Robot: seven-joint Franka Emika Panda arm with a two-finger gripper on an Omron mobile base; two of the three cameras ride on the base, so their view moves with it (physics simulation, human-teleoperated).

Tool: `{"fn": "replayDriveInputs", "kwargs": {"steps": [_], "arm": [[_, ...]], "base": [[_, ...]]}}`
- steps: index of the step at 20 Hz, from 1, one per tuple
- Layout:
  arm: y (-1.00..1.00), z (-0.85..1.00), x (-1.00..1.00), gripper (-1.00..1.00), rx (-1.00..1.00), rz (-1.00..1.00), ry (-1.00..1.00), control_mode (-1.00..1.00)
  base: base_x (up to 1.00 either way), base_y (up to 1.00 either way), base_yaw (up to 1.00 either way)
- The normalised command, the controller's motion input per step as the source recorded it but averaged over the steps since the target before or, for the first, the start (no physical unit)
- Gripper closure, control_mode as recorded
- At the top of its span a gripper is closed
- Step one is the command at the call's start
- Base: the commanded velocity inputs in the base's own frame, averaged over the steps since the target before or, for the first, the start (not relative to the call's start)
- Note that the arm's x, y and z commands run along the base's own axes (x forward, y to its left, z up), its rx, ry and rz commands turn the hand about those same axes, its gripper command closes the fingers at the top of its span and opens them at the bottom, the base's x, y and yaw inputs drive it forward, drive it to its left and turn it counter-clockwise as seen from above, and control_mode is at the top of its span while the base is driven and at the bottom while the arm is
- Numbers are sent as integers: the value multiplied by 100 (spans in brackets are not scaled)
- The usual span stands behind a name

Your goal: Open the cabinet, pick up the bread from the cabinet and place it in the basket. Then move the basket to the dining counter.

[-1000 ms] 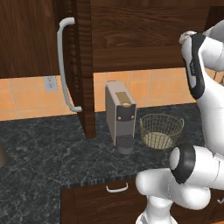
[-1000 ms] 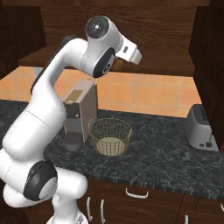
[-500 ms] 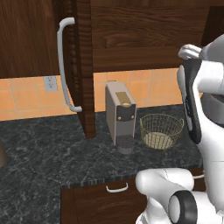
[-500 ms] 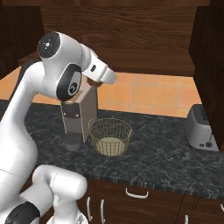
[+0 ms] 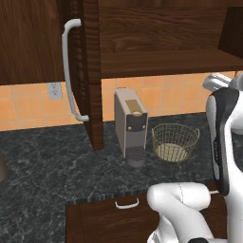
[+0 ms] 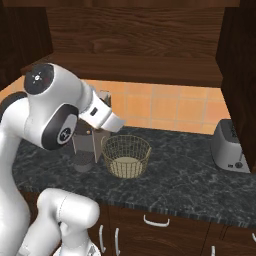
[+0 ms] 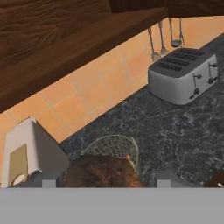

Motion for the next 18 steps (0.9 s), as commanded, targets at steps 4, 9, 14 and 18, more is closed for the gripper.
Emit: {"fn": "replayDriveInputs", "kwargs": {"steps": [4,9,14,18], "arm": [[10,-79,-7,100,8,0,0,-100],[9,-63,17,100,0,0,0,-100],[0,-40,49,100,0,0,0,-100],[0,-39,40,100,0,0,14,-100]], "base": [[0,0,0],[0,0,0],[0,0,0],[0,0,0]]}}
